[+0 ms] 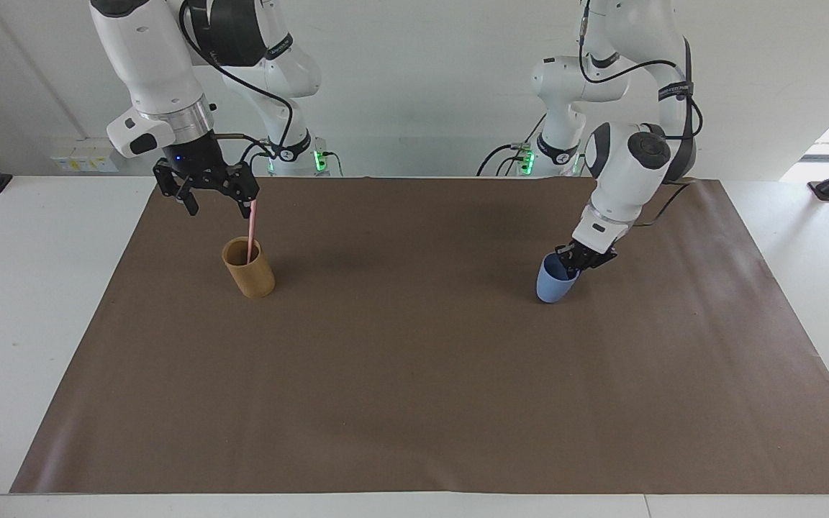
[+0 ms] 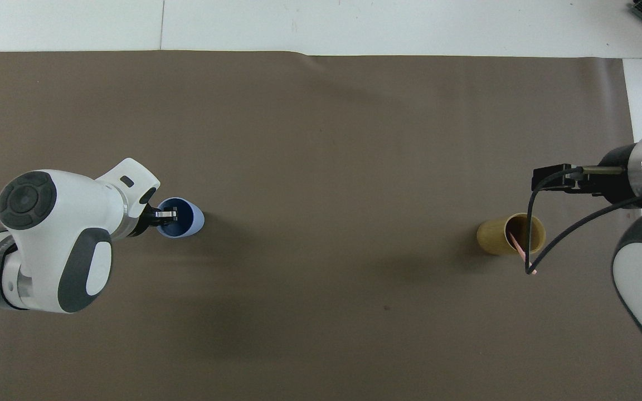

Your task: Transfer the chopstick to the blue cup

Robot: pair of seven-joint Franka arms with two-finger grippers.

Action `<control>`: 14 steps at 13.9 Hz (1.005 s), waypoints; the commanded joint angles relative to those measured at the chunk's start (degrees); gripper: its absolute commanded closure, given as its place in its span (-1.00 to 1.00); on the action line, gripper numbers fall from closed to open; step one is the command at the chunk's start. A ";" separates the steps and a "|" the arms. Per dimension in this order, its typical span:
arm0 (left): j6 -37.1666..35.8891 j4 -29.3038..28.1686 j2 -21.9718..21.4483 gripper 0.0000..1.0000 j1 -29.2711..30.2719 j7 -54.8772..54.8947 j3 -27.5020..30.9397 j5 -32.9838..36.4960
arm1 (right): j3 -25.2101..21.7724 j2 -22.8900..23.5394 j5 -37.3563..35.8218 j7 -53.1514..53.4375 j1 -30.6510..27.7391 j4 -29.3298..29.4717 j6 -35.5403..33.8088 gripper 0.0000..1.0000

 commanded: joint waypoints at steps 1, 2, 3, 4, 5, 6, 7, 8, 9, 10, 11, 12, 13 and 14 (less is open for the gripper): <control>-4.36 5.03 0.92 1.00 -2.61 -0.62 0.81 0.12 | 0.09 -3.93 1.14 -0.92 -0.96 -8.57 4.59 -1.00; -5.78 6.18 1.01 1.00 -4.36 -1.85 0.90 0.73 | 0.09 -4.73 1.14 -0.92 -0.96 -9.54 4.42 -1.00; -5.88 6.45 1.36 1.00 -6.30 -4.21 0.82 2.74 | 0.00 -5.43 1.14 -1.01 -1.05 -10.77 4.42 -1.00; -5.97 6.80 1.45 1.00 -8.32 -6.41 0.73 4.50 | 0.00 -6.31 1.14 -0.92 -1.84 -12.26 4.60 -1.00; -6.15 7.50 1.45 1.00 -10.25 -7.82 0.73 4.69 | 0.00 -6.49 1.06 -1.01 -2.45 -14.10 4.51 -1.00; -6.24 8.29 1.80 1.00 -12.18 -8.53 0.73 4.69 | 0.00 -7.45 1.05 -1.01 -2.63 -16.03 4.60 -1.00; -6.50 9.69 2.32 1.00 -14.03 -9.15 0.73 4.69 | 0.09 -8.94 1.14 -0.75 -2.55 -17.71 4.60 -1.00; -7.54 11.10 3.63 1.00 -16.49 -10.64 0.73 4.69 | 0.09 -9.82 1.14 -0.31 -2.55 -19.90 5.03 -1.00; -7.64 12.42 4.95 1.00 -18.60 -13.00 0.73 4.78 | 0.09 -10.96 1.23 -0.31 -2.46 -22.18 5.82 -1.00; -7.47 13.30 6.53 1.00 -20.53 -14.94 0.73 4.87 | 0.09 -12.11 1.32 -0.22 -2.02 -24.03 6.96 -1.00; -7.03 13.83 7.68 1.00 -22.12 -15.91 0.73 4.87 | 0.17 -12.46 1.32 -0.31 -1.84 -25.27 7.06 -1.00; -6.77 14.01 8.47 1.00 -23.18 -16.36 0.73 4.87 | 0.17 -12.73 1.32 -1.61 -1.76 -26.76 7.23 -1.00; -6.59 13.92 8.74 1.00 -23.63 -16.62 0.73 4.87 | 0.17 -13.25 1.32 -2.50 -1.76 -27.56 7.23 -1.00; -5.89 13.92 9.27 1.00 -23.89 -16.63 0.73 4.87 | 0.17 -13.26 1.32 -2.51 -1.67 -27.57 6.89 -1.00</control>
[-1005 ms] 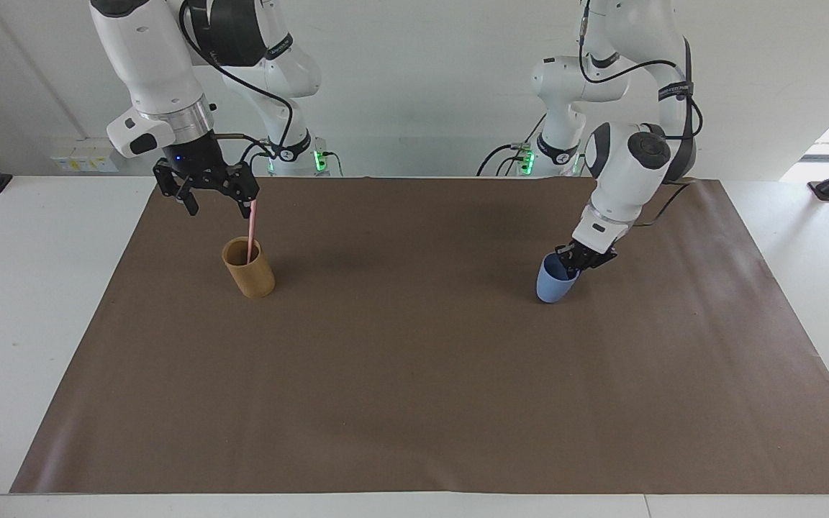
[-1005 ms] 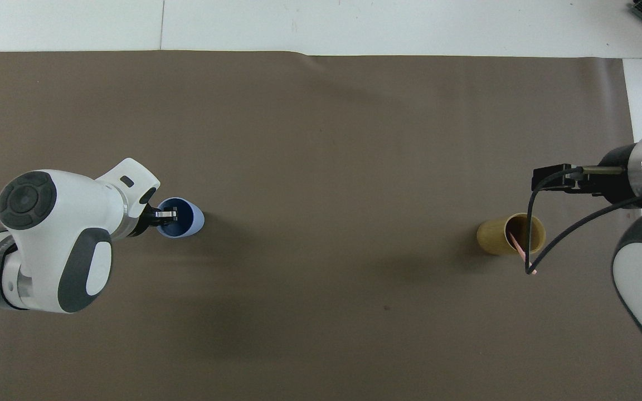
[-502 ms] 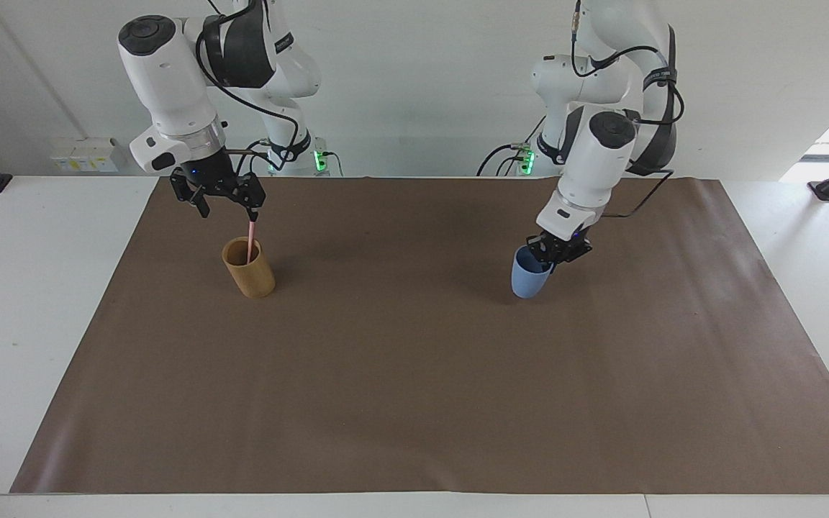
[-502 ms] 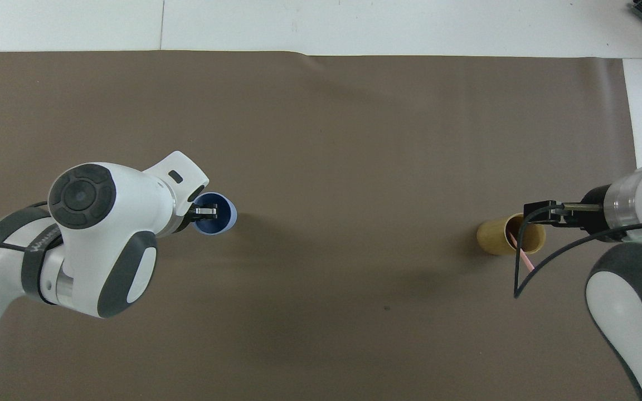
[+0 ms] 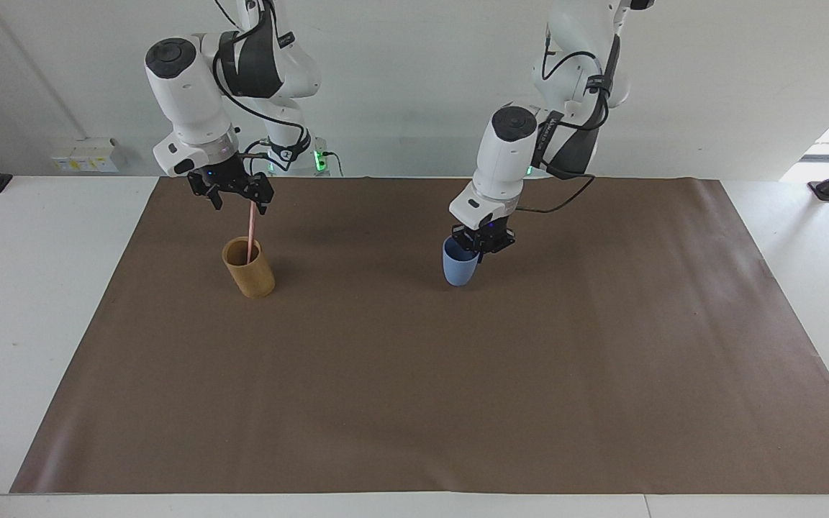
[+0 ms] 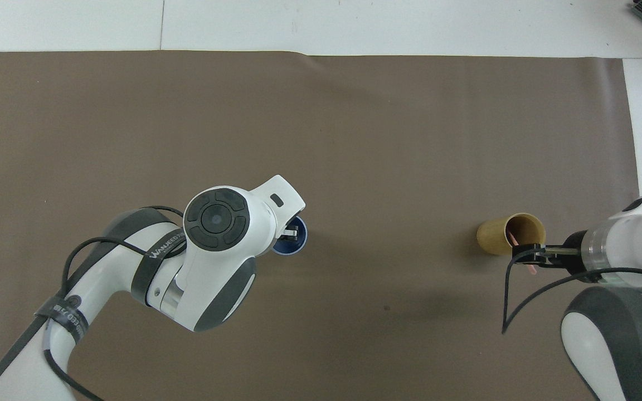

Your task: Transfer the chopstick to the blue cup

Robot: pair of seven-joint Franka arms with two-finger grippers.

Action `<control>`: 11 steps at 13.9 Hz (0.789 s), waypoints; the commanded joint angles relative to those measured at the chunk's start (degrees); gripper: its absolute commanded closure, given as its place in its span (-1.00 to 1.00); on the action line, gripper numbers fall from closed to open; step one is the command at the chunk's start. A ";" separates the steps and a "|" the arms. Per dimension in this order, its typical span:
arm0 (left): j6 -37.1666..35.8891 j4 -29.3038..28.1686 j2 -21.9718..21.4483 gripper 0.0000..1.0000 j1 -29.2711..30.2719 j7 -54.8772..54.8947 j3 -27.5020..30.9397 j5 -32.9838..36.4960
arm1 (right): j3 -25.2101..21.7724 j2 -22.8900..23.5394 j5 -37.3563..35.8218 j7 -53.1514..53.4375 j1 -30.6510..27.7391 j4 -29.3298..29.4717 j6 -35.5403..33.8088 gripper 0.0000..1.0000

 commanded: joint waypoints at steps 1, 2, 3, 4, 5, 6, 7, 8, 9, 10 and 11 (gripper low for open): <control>0.54 1.76 1.69 1.00 -1.71 -1.16 1.06 1.39 | 0.03 -2.36 1.15 -2.42 -0.22 -2.79 1.01 -1.00; 0.72 1.85 1.69 1.00 -2.33 -1.59 1.06 1.39 | 0.03 -2.53 1.15 -2.60 -0.22 -2.96 0.23 -1.00; 0.72 1.94 1.69 1.00 -2.51 -1.86 0.97 1.31 | 0.03 -2.80 1.15 -2.60 -0.22 -3.05 -0.22 -1.00; 0.81 1.94 1.78 1.00 -3.20 -2.12 1.06 1.30 | 0.12 -2.71 1.15 -2.51 -0.22 -3.05 -0.13 -0.97; 1.59 1.85 3.00 1.00 -4.60 -3.61 1.06 1.30 | 0.12 -2.62 1.15 -2.51 -0.14 -3.05 -0.13 -0.97; 2.90 1.67 3.53 1.00 -4.79 -5.01 0.97 1.39 | 0.12 -2.62 1.15 -2.25 0.82 -3.05 0.04 -0.82; 2.92 2.02 3.54 1.00 -4.79 -5.11 1.06 1.39 | 0.12 -2.54 1.15 -1.81 1.27 -3.05 0.22 -0.75; 2.92 2.37 3.62 1.00 -4.79 -5.20 1.06 1.39 | 0.12 -2.45 1.15 -1.81 1.27 -3.05 0.22 -0.60; 3.27 2.20 3.71 1.00 -4.79 -5.20 0.97 1.39 | 0.04 -2.45 1.15 -1.90 1.18 -3.05 0.22 -0.42; 3.53 1.76 3.71 1.00 -4.79 -5.20 0.97 1.39 | 0.03 -2.45 1.15 -1.90 1.18 -3.05 -0.04 -0.28; 3.88 1.85 3.80 1.00 -4.79 -5.29 0.97 1.39 | 0.03 -2.45 1.15 -1.90 1.18 -3.05 -0.05 -0.25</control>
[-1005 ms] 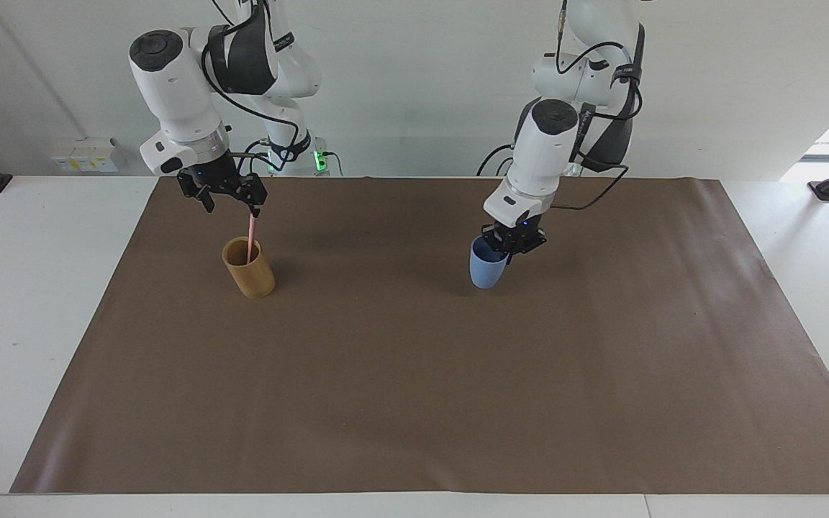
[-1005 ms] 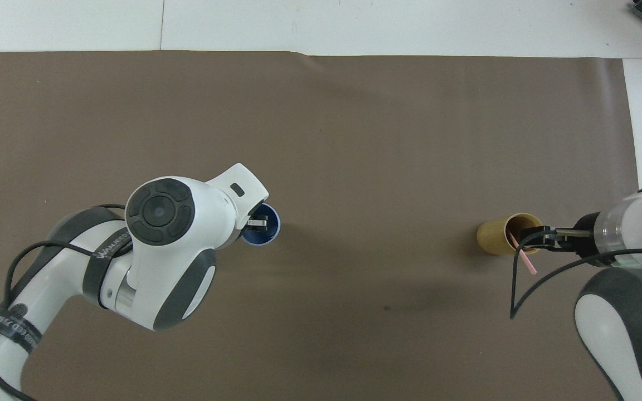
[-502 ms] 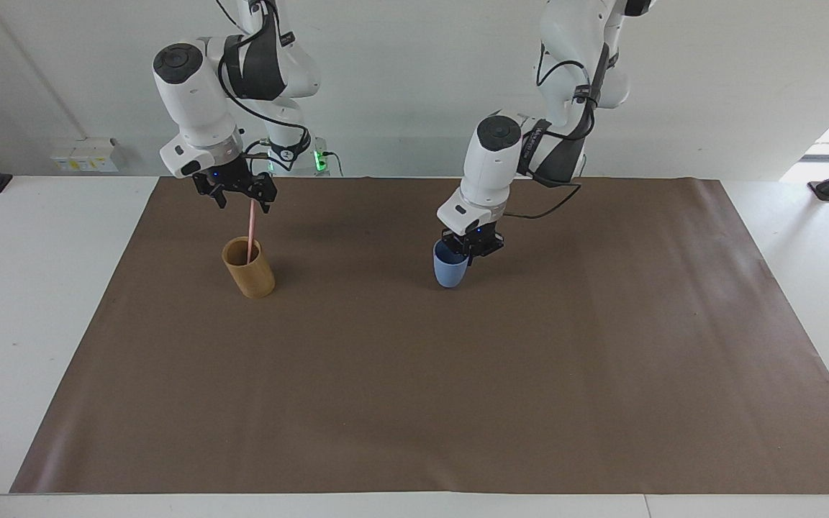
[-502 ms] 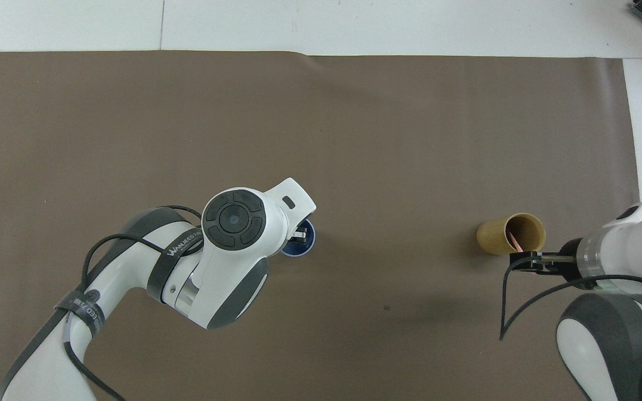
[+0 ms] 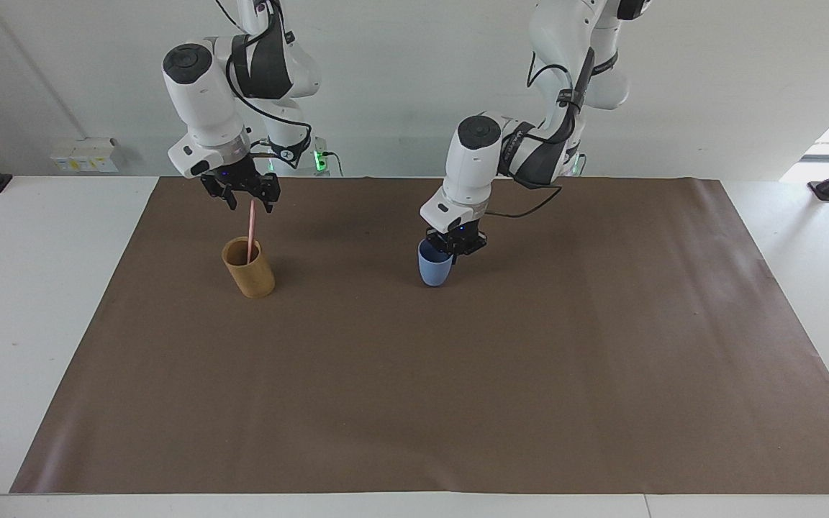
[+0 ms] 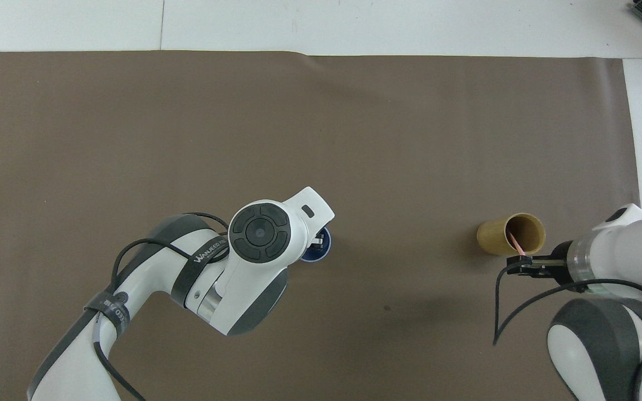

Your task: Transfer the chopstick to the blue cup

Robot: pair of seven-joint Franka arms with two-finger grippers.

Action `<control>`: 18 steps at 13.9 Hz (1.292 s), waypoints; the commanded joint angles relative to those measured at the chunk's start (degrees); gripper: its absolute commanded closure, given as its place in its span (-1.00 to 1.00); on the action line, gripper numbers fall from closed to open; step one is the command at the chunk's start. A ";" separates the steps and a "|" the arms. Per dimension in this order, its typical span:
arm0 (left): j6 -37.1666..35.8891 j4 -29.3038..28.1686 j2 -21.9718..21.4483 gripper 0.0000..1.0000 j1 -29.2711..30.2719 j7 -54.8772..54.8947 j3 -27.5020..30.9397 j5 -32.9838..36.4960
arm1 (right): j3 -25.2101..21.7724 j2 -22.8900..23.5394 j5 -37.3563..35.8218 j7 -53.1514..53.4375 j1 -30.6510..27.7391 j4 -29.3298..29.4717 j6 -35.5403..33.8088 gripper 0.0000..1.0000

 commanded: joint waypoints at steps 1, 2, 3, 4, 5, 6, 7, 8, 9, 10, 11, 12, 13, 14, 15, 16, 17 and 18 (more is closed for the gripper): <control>2.07 0.70 0.64 1.00 -0.96 -1.41 0.88 1.30 | 0.06 -1.46 1.11 -1.21 -0.23 -1.21 -0.05 -0.25; 2.87 0.43 0.64 1.00 -0.96 -1.67 0.88 1.30 | 0.06 -1.46 1.11 -1.21 -0.32 -1.21 -0.05 -0.24; 2.87 0.43 0.64 1.00 -0.96 -2.20 0.88 1.30 | -0.03 -1.37 1.11 -1.29 -0.32 -1.21 0.30 -0.04; 2.87 0.34 0.64 1.00 -0.96 -2.64 0.88 1.30 | -0.03 -1.20 1.11 -1.21 -0.32 -1.04 0.74 0.15; 2.87 0.34 0.64 1.00 -0.96 -2.73 0.88 1.21 | -0.03 -0.67 1.11 -1.12 -0.40 -0.69 1.35 0.24; 2.96 0.34 0.64 1.00 -0.87 -2.73 0.88 1.30 | -0.03 -0.41 1.11 -1.12 -0.49 -0.60 2.92 0.26; 2.96 0.26 0.64 1.00 -0.87 -2.73 0.88 1.21 | -0.03 -0.05 1.11 -1.12 -0.67 -0.60 4.42 0.26; 3.05 0.26 0.64 1.00 -0.78 -2.73 0.88 1.21 | -0.03 0.21 1.11 -1.12 -0.67 -0.42 5.22 0.26; 3.05 0.17 0.64 1.00 -0.61 -2.73 0.88 1.21 | -0.03 0.47 1.20 -1.12 -0.76 -0.33 5.48 0.41; 3.31 0.08 0.64 1.00 -0.43 -2.73 0.88 1.21 | 0.06 0.48 1.20 -1.03 -0.76 -0.16 5.40 0.51; 3.84 -0.01 0.64 1.00 -0.26 -2.73 0.88 1.21 | -0.03 0.48 1.20 -1.03 -0.76 -0.16 5.23 0.53; 3.93 -0.09 0.72 0.98 -0.17 -2.82 0.88 1.21 | -0.03 0.39 1.20 -1.03 -0.84 -0.16 4.88 0.53; 3.93 -0.10 0.81 0.62 -0.08 -3.08 0.88 1.21 | 0.06 0.21 1.28 -0.68 -0.76 -0.24 4.44 0.51; 4.02 -0.10 0.81 -0.03 -0.08 -3.34 0.88 1.21 | 0.06 0.04 1.29 -0.33 -0.76 -0.42 4.35 0.50; 4.28 -0.10 0.81 -0.96 -0.08 -3.35 0.88 1.21 | 0.06 0.04 1.29 -0.33 -0.76 -0.42 4.00 0.50; 4.28 -0.10 0.81 -1.00 0.01 -3.35 0.97 1.21 | 0.06 -0.14 1.29 -0.15 -0.76 -0.42 3.12 0.50; 4.11 -0.10 0.81 -1.00 0.01 -3.35 0.97 1.21 | 0.06 -0.23 1.37 -0.06 -0.76 -0.51 2.51 0.50; 3.84 -0.01 0.81 -1.00 0.01 -3.43 1.06 1.21 | 0.06 -0.31 2.24 -0.06 -0.76 -0.51 2.06 0.51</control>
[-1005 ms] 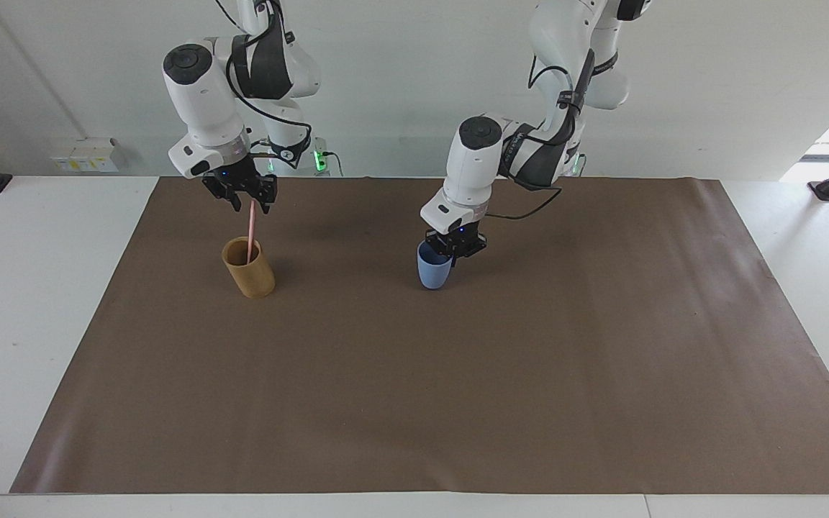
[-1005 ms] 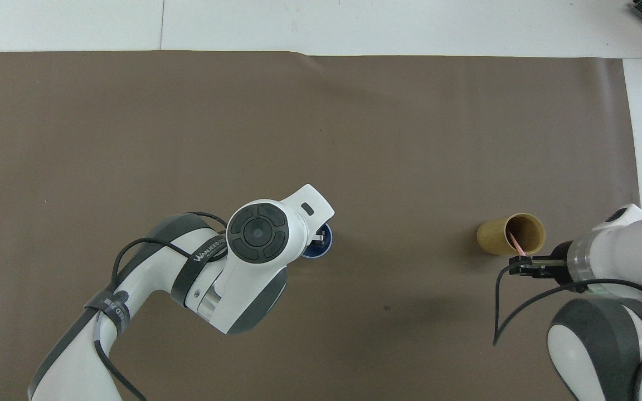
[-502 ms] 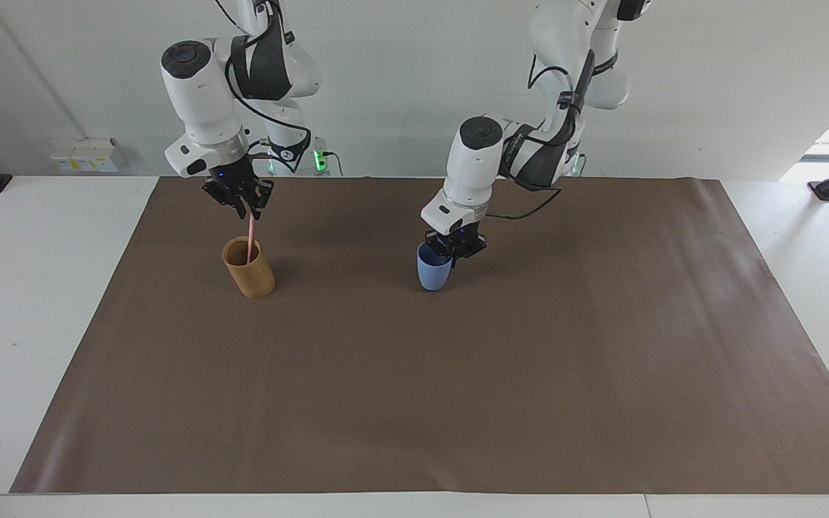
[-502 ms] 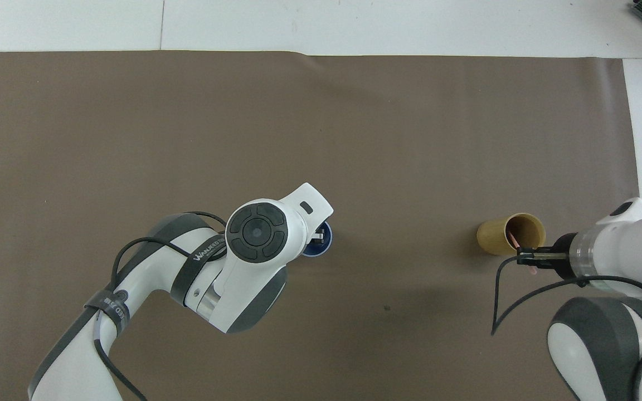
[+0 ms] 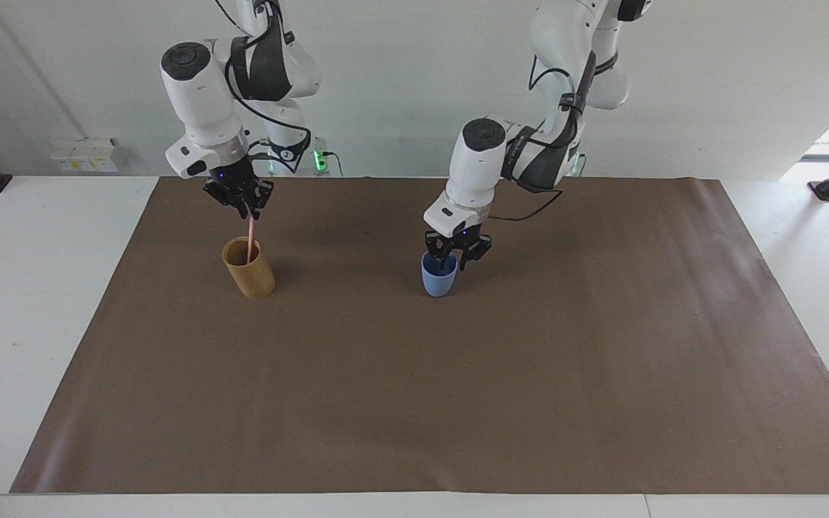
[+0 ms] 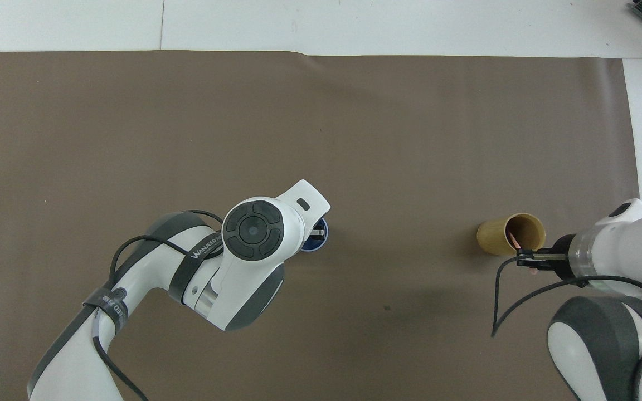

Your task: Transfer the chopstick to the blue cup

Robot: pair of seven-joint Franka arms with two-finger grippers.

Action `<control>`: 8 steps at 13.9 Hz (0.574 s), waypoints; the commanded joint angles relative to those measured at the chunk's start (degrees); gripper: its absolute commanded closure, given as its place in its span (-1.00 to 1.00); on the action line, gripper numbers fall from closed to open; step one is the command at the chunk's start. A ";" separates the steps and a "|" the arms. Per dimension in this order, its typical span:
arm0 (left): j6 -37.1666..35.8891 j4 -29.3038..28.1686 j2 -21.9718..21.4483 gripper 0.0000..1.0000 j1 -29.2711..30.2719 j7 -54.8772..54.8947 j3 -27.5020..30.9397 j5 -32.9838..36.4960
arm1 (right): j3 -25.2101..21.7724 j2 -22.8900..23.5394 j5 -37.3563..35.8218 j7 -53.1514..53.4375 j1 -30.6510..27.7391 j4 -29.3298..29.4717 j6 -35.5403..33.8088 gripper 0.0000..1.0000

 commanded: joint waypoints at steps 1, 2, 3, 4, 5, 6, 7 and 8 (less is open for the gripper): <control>0.15 0.49 0.35 -1.00 0.09 -1.23 0.52 1.21 | 0.12 -0.75 3.15 -0.08 -0.68 -0.45 -1.71 0.51; -0.20 0.67 -0.26 -1.00 0.09 -1.23 0.69 1.21 | 0.11 -0.75 4.03 0.01 -0.77 -0.45 -2.41 0.52; -1.68 0.84 -1.05 -1.00 0.43 -1.15 1.04 1.21 | 0.11 -0.75 4.82 0.27 -0.68 -0.36 -2.94 0.54; -3.87 1.54 -2.19 -1.00 2.09 -1.06 1.22 1.30 | 0.11 -0.75 4.92 0.36 -0.77 -0.36 -3.04 0.62; -5.37 1.72 -3.25 -1.00 2.98 -0.80 1.22 1.38 | 0.11 -0.66 4.83 0.19 -0.86 -0.18 -3.04 0.78; -6.61 1.73 -5.26 -1.00 4.73 -0.36 1.22 1.38 | 0.03 -0.58 4.83 0.10 -0.95 -0.10 -3.04 1.00; -7.93 1.73 -6.93 -1.00 7.09 0.60 1.22 1.38 | -0.06 -0.49 4.83 -0.42 -1.21 0.08 -2.95 1.00; -9.50 1.64 -8.78 -1.00 9.21 3.57 1.22 1.38 | -0.06 -0.14 4.83 -0.43 -2.17 0.86 -2.86 1.00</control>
